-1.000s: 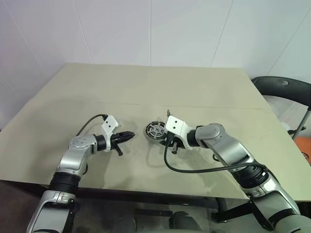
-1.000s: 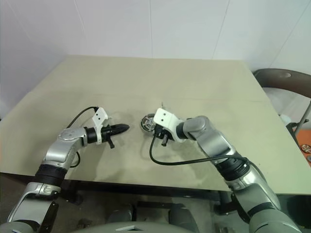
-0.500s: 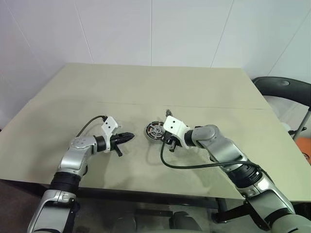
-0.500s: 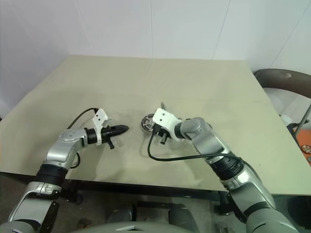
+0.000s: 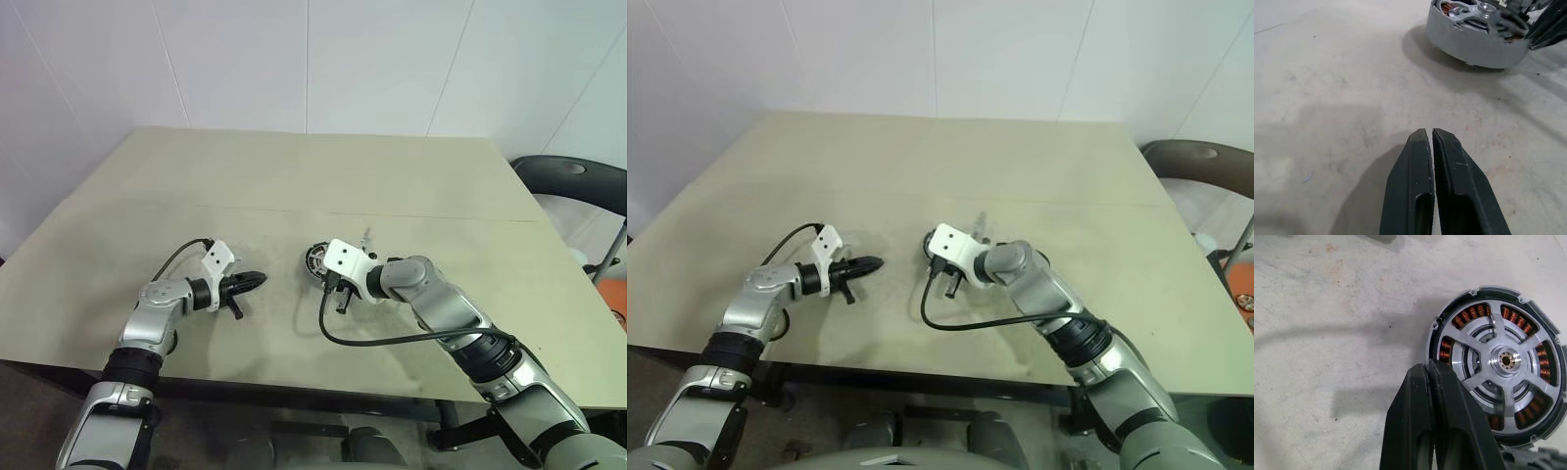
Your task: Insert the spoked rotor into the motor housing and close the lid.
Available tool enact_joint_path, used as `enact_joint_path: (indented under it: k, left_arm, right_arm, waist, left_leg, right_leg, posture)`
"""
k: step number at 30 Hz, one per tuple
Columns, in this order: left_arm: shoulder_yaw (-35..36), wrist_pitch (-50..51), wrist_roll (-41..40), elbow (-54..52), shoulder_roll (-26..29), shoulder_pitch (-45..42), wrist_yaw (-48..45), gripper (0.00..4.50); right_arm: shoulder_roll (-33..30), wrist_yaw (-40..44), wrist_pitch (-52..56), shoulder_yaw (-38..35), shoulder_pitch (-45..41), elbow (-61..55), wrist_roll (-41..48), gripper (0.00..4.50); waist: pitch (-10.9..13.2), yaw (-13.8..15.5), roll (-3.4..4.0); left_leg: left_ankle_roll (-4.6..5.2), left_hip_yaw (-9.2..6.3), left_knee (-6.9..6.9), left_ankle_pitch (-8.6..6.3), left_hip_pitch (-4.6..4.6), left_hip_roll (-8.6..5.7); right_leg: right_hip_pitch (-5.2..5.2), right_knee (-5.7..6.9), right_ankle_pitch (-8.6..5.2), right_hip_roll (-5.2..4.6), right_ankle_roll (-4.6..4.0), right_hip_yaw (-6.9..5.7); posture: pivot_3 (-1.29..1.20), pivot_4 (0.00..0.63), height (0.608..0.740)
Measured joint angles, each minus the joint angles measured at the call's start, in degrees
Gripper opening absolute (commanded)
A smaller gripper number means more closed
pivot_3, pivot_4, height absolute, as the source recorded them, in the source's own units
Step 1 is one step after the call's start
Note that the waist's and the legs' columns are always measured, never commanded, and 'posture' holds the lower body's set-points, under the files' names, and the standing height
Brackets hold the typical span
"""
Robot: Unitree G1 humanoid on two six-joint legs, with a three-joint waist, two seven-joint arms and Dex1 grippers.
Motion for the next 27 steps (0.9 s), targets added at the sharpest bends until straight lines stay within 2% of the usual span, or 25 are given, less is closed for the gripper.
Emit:
enact_joint_path:
  k: [6, 10, 18, 22, 25, 27]
  left_arm:
    - [0.0, -0.8, 0.4, 1.2, 0.0, -0.3, 0.0, 0.22]
    - [0.0, -1.0, 0.5, 1.4, -0.1, -0.6, 0.0, 0.22]
    - [0.0, -1.5, 1.0, 1.8, -0.4, -1.1, -0.3, 0.22]
    - [-0.1, 0.4, -0.1, 0.1, -0.8, -0.7, -3.5, 0.22]
    - [-0.2, 2.0, -1.4, -3.2, -0.9, 0.0, -5.5, 0.22]
    - [-0.2, 3.1, -1.5, -4.8, -0.9, 0.3, -6.1, 0.22]
  right_arm:
    - [-0.3, 1.4, 0.1, -0.9, 0.0, 0.0, 0.7, 0.02]
    - [-2.0, 5.3, 1.1, -2.4, 0.0, -2.3, 3.5, 0.02]
    - [-9.0, 12.9, 1.2, -1.9, 0.4, -9.2, 6.3, 0.02]
    - [-12.2, 14.0, -1.4, 2.1, 1.6, -10.0, 3.6, 0.02]
    - [-11.5, 13.2, -2.2, 2.5, 1.9, -9.9, 2.8, 0.69]
    - [-10.0, 12.6, -2.1, 2.4, 2.4, -9.6, 3.0, 1.36]
  waist:
    - [0.0, 0.0, 0.0]
    - [0.0, 0.0, 0.01]
    - [0.0, 0.0, 0.03]
    - [0.0, 0.0, 0.02]
    - [0.0, -0.2, 0.02]
    - [0.0, -0.2, 0.01]
  left_leg:
    - [0.0, 0.0, 0.0, 0.0, -0.03, 0.0]
    - [0.0, 0.0, -0.02, 0.0, -0.07, 0.0]
    - [0.0, 0.0, 0.0, 0.0, -0.1, 0.0]
    - [0.0, 0.01, 0.0, 0.0, -0.1, 0.0]
    - [0.0, 0.01, 0.03, 0.0, -0.05, 0.01]
    - [0.0, 0.01, 0.09, 0.0, -0.04, 0.01]
  right_leg:
    - [-0.02, 0.0, 0.0, 0.0, 0.0, 0.0]
    - [-0.06, 0.0, 0.0, 0.0, 0.01, 0.0]
    - [-0.09, 0.0, -0.01, 0.0, 0.01, 0.0]
    - [-0.08, -0.02, -0.01, 0.0, 0.0, 0.0]
    - [-0.05, 0.0, -0.02, 0.01, -0.01, 0.0]
    - [-0.03, 0.03, -0.02, 0.01, -0.01, 0.0]
  posture:
    - [0.0, 0.0, 0.74]
    - [0.0, 0.0, 0.74]
    - [0.0, 0.0, 0.74]
    - [0.0, 0.0, 0.74]
    - [0.0, 0.0, 0.74]
    - [0.0, 0.0, 0.74]
